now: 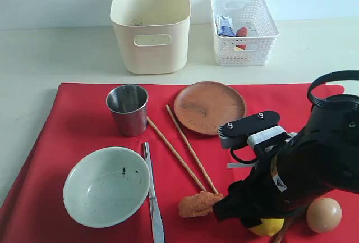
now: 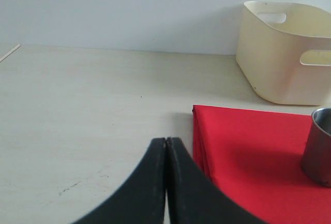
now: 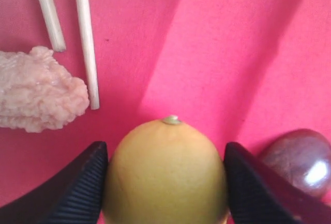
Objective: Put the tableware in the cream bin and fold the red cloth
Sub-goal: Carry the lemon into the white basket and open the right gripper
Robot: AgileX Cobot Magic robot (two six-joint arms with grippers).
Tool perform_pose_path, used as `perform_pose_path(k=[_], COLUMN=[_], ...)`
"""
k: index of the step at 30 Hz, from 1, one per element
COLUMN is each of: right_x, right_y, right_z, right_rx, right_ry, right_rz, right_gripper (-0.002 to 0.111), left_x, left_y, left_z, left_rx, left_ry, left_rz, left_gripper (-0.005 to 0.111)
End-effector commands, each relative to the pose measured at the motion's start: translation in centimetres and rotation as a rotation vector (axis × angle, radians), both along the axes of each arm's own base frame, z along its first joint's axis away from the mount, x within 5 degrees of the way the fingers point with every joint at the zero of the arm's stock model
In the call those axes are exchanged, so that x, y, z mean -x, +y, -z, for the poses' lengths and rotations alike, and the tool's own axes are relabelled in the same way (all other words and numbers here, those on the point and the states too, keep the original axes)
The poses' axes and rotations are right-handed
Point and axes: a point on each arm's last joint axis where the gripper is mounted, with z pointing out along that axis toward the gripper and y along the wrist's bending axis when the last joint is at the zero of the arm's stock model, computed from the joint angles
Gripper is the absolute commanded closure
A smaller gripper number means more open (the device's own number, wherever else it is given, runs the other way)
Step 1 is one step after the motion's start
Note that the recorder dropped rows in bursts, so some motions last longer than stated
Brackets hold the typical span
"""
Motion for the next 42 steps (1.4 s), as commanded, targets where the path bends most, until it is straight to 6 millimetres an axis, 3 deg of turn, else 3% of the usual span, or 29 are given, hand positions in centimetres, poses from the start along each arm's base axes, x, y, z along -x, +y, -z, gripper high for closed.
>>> perform_pose_path(k=[1,5,11,14,17,19,24,28,34,42], right_x=[0.0,-0.6,-2.9,-5.3,-9.1,-11.6,-17.4,-22.2,-26.9,-31.3], right_y=[0.2,0.8,1.4,1.7,1.0,0.1,-0.9,-1.8,-3.1,-4.3], right_z=[-1.4,-4.3,-9.4,-12.4,-14.5,-14.4,-11.1,-10.5,-10.4,-8.8], right_rx=[-0.068,-0.143,-0.135,-0.099,-0.012,0.021,0.022,0.008,-0.008,-0.015], right_ry=[-0.029,-0.110,-0.393,-0.599,-0.793,-0.829,-0.765,-0.778,-0.815,-0.827], right_rz=[0.027,0.016,-0.135,-0.146,-0.111,-0.039,0.029,0.104,0.182,0.264], right_gripper=[0.108,0.108,0.108,0.108,0.108,0.108,0.108,0.108,0.108,0.108], left_x=[0.0,0.0,0.0,0.0,0.0,0.0,0.0,0.0,0.0,0.0], left_y=[0.0,0.0,0.0,0.0,0.0,0.0,0.0,0.0,0.0,0.0], left_z=[0.0,0.0,0.0,0.0,0.0,0.0,0.0,0.0,0.0,0.0], left_rx=[0.001,0.001,0.001,0.001,0.001,0.001,0.001,0.001,0.001,0.001], left_ry=[0.000,0.000,0.000,0.000,0.000,0.000,0.000,0.000,0.000,0.000], left_rz=[0.007,0.007,0.007,0.007,0.007,0.007,0.007,0.007,0.007,0.007], left_gripper=[0.106,0.106,0.106,0.106,0.106,0.106,0.106,0.106,0.106,0.106])
